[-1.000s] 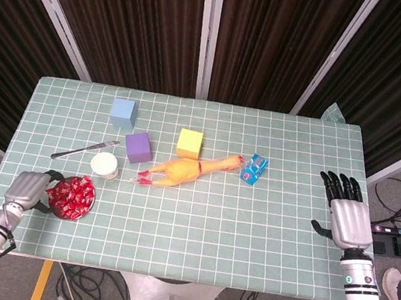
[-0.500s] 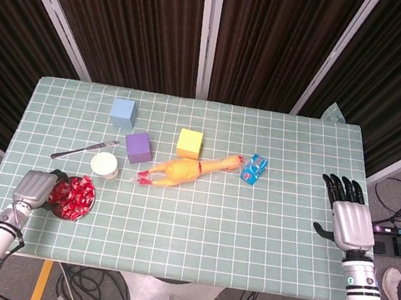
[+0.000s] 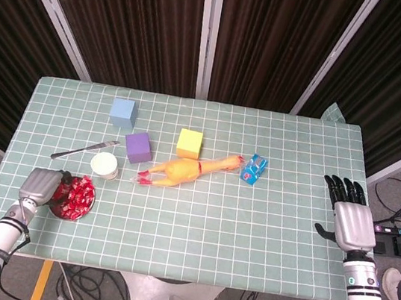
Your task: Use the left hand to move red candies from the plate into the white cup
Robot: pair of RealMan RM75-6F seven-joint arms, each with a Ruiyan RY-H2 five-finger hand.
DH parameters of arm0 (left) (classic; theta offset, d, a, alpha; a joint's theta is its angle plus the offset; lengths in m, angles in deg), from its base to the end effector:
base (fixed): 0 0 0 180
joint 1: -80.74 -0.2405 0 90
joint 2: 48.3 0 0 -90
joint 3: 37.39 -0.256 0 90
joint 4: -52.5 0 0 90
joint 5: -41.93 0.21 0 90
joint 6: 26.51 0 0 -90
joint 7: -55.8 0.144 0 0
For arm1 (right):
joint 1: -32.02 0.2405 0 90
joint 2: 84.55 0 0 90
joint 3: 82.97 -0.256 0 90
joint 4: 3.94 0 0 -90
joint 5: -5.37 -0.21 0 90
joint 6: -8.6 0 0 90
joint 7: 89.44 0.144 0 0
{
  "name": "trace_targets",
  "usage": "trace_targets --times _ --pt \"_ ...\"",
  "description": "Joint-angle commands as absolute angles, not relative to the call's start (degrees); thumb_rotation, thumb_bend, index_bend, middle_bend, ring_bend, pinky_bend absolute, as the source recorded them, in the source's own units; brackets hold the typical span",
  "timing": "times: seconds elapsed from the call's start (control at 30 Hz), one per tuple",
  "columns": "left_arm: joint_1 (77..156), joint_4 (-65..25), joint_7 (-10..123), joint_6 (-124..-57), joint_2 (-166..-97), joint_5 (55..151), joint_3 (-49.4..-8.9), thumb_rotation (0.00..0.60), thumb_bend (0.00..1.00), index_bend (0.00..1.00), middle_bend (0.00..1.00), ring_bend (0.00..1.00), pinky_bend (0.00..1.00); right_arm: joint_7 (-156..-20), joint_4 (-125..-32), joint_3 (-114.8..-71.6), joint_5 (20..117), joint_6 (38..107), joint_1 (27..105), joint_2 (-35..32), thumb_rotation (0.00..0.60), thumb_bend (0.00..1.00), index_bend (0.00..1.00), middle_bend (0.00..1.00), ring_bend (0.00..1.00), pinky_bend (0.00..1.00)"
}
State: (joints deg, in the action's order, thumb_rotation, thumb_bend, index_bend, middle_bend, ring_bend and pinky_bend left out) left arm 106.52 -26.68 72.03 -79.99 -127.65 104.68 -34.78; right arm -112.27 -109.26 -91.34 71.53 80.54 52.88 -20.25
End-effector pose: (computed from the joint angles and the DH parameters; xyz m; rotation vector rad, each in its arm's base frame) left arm -0.3173 0.2816 0.0369 -1.6816 -1.0843 -0.4912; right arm -0.2432 -0.2658 0.1299 1.4991 -0.9012 0.7665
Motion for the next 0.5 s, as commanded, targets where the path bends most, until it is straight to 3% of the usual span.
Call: trace_targets --times 0.03,0.5 --pt "106.6 -26.5 72.1 -80.1 -127.8 104.8 -34.8 0.6 0.29 0.47 0.55 0.77 0.92 -112.3 -109.1 -91.3 71.4 80.5 52.9 -20.1 0.6 0.1 0.0 0.06 0.0 0.0" --pt "106.4 -24.9 72.9 -80.4 -128.9 104.1 -35.1 0.6 0.32 0.59 0.66 0.82 0.96 -112.4 -108.7 -91.2 70.8 80.2 53.1 -19.9 0.6 0.1 0.0 0.06 0.0 0.0"
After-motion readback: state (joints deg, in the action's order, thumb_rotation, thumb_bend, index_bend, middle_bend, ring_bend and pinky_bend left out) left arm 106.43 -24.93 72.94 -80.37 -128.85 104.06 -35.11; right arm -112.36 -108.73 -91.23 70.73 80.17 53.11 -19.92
